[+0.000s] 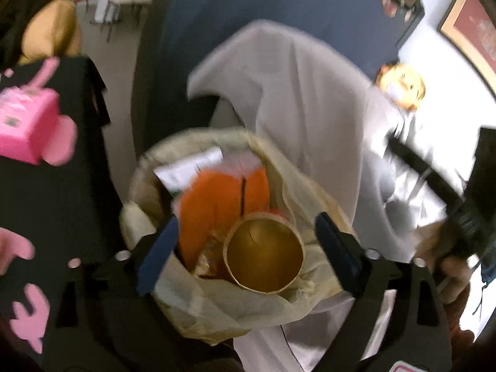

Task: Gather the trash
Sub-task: 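Open both grippers to drop the cup and snack stick into the bag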

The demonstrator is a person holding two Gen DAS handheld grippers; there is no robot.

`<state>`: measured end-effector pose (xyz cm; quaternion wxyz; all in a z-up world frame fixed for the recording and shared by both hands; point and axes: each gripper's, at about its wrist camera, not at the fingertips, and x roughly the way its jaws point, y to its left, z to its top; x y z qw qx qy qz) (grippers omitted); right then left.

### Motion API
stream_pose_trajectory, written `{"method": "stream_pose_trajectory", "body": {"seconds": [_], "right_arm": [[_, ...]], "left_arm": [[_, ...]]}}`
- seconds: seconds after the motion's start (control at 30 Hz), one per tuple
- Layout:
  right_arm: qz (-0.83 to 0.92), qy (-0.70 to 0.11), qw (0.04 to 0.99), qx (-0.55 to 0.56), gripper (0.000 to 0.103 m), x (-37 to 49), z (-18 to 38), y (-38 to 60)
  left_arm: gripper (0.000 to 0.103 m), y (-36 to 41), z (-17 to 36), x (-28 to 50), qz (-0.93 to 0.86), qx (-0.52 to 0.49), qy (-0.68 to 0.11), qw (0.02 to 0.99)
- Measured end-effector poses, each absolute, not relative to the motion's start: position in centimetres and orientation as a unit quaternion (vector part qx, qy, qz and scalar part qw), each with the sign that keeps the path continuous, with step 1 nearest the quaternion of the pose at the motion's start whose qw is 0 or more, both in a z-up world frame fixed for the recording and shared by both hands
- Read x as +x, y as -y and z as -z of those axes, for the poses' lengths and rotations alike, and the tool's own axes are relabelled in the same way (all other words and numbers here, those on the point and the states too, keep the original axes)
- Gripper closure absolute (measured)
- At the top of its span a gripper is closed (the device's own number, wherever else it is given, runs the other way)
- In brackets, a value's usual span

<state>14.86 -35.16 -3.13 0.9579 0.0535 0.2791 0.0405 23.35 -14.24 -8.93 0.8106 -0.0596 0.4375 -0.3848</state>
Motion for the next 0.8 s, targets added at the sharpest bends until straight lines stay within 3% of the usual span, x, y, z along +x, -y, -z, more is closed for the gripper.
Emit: {"method": "stream_pose_trajectory", "body": {"seconds": [0.37, 0.57, 0.8], "right_arm": [[-0.079, -0.343, 0.935, 0.034, 0.054, 18.1, 10.0, 29.3], [-0.052, -0.408, 0.911, 0.019, 0.054, 20.6, 15.0, 28.4], [-0.044, -0.414, 0.908, 0.043, 0.054, 20.0, 15.3, 29.0]], "left_arm": [[0.009, 4.2, 4.2, 22.1, 0.275, -0.096, -0.34, 0.894], [0.009, -1.5, 4.5, 21.4, 0.231, -0.134, -0.343, 0.9], [0.009, -5.7, 5.8, 20.9, 0.193, -0.147, -0.341, 0.908]]}}
